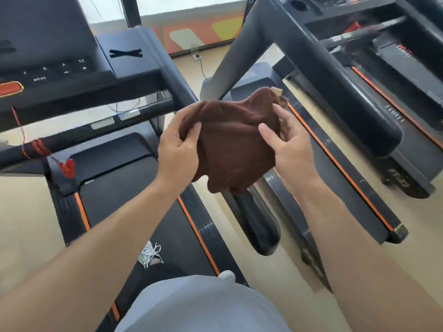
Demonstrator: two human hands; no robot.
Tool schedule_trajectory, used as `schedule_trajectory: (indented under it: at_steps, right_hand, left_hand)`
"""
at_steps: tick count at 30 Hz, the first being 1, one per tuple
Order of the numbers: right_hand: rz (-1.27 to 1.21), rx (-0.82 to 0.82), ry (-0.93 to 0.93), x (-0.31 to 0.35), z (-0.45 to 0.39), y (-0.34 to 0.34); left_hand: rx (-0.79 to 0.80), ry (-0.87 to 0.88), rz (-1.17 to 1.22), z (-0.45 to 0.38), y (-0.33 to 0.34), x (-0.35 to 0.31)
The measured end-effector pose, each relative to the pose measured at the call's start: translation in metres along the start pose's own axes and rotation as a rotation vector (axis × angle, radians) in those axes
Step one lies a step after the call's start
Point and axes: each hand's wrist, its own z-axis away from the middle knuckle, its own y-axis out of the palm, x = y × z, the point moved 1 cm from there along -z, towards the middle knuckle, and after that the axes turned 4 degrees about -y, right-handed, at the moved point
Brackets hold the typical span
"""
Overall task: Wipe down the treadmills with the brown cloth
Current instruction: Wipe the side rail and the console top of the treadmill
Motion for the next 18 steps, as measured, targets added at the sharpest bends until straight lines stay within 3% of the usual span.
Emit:
schedule_trajectory:
  at_steps: [5, 7, 9, 11, 14, 18]
  right_hand:
    - [0.254, 0.028, -0.216, 0.044, 0.019, -0.053]
    - [0.475, 0.095, -0.195, 0.041, 0.015, -0.062]
    - [0.962, 0.257, -0.009, 0.017, 0.011, -0.065]
    - [1.32, 0.453, 0.191, -0.02, 0.019, -0.058]
    - [1.221, 0.644, 0.198, -0.083, 0.044, -0.029]
    - [1.228, 0.414, 0.037, -0.13, 0.057, -0.003]
  left_hand:
    - [-0.015, 0.083, 0.002, 0.042, 0.02, -0.018]
    - [-0.034, 0.064, -0.033, 0.05, 0.025, -0.009]
    - [-0.085, -0.106, -0.125, 0.056, 0.027, 0.02]
    - [-0.127, -0.432, -0.234, 0.067, 0.029, 0.052]
    - [-0.056, -0.727, -0.226, 0.083, 0.033, 0.085]
    - [0.202, -0.782, 0.059, 0.082, 0.053, 0.105]
